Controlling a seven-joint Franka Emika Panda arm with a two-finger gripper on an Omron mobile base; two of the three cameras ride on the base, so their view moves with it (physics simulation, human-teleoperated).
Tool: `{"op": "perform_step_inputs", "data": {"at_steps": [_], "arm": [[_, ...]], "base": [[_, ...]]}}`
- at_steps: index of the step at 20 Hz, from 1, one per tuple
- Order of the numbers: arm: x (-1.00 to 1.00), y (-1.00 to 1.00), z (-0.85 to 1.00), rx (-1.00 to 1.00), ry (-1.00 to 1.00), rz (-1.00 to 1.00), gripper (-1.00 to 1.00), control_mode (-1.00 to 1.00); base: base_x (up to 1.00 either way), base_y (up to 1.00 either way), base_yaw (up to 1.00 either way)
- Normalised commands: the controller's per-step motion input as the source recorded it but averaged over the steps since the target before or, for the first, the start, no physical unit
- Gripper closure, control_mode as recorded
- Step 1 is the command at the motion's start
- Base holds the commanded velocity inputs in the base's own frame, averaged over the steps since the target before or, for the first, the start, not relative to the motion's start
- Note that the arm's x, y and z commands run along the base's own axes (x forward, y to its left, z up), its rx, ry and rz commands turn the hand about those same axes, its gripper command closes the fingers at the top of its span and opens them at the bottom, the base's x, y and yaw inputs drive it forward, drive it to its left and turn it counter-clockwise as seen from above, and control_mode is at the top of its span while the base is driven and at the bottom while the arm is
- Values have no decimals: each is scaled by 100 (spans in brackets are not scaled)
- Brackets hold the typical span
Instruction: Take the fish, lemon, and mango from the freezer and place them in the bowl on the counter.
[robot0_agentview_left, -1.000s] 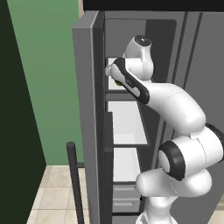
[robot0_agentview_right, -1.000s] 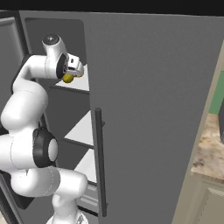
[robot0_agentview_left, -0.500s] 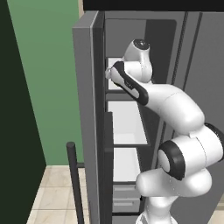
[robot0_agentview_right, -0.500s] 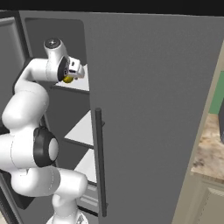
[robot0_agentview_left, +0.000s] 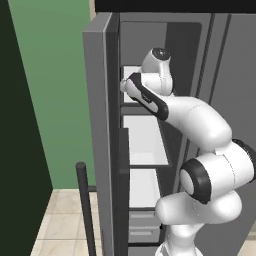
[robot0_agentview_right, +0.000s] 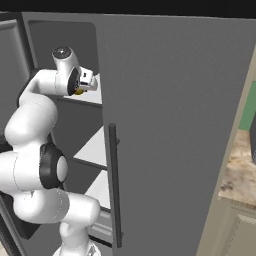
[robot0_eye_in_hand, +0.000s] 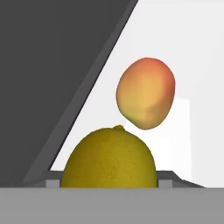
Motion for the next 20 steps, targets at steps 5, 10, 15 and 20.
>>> {"op": "perform_step_inputs", "data": {"at_steps": [5,10,15,20], "arm": [[-43,-1,10,1,-2,-2,100,-100],[-100,-22,44,10,-14,-10,100,-100],[-100,-29,0,6,-10,-9,100,-100],[-100,-6,-9,0,0,-11,100,-100]], "base": [[0,0,0],[0,0,0],[0,0,0],[0,0,0]]}}
